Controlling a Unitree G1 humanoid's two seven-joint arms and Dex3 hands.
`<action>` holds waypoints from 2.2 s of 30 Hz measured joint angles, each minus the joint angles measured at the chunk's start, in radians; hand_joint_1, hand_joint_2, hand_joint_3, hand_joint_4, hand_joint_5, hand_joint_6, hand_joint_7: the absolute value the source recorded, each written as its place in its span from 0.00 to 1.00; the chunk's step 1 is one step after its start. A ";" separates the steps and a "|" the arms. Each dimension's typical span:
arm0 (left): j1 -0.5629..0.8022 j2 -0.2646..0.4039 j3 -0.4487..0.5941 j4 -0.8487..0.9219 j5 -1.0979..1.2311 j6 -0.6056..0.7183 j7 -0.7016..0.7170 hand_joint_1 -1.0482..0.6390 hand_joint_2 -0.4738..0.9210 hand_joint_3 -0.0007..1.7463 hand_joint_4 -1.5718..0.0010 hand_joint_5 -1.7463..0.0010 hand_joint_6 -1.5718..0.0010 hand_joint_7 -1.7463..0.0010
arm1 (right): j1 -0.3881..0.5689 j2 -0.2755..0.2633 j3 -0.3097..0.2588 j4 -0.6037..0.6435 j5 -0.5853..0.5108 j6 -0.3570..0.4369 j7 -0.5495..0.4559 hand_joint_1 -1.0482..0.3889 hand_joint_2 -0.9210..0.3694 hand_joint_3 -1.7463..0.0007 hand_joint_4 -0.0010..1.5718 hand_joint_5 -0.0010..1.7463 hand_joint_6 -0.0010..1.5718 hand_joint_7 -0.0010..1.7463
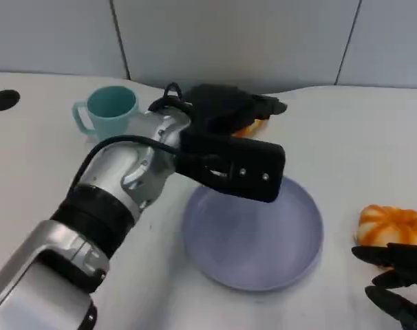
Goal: Grasp the bread from the table and place it into the plate.
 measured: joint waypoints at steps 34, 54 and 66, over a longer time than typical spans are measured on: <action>-0.043 -0.055 -0.051 0.199 0.045 0.059 0.199 0.24 0.96 0.00 0.92 0.81 0.84 0.99 | 0.021 0.001 -0.005 0.020 0.005 -0.043 -0.006 0.55 0.00 0.82 0.41 0.45 0.55 0.01; -0.043 -0.093 -0.037 0.301 0.035 0.080 0.407 0.27 0.96 0.00 0.94 0.77 0.85 0.99 | 0.019 0.000 -0.006 0.020 0.000 -0.043 -0.006 0.55 0.00 0.82 0.42 0.45 0.55 0.01; -0.043 -0.104 -0.037 0.336 0.035 0.100 0.522 0.31 0.98 0.00 0.97 0.72 0.84 0.99 | 0.016 0.000 -0.006 0.023 0.002 -0.045 -0.006 0.55 0.00 0.83 0.42 0.45 0.55 0.01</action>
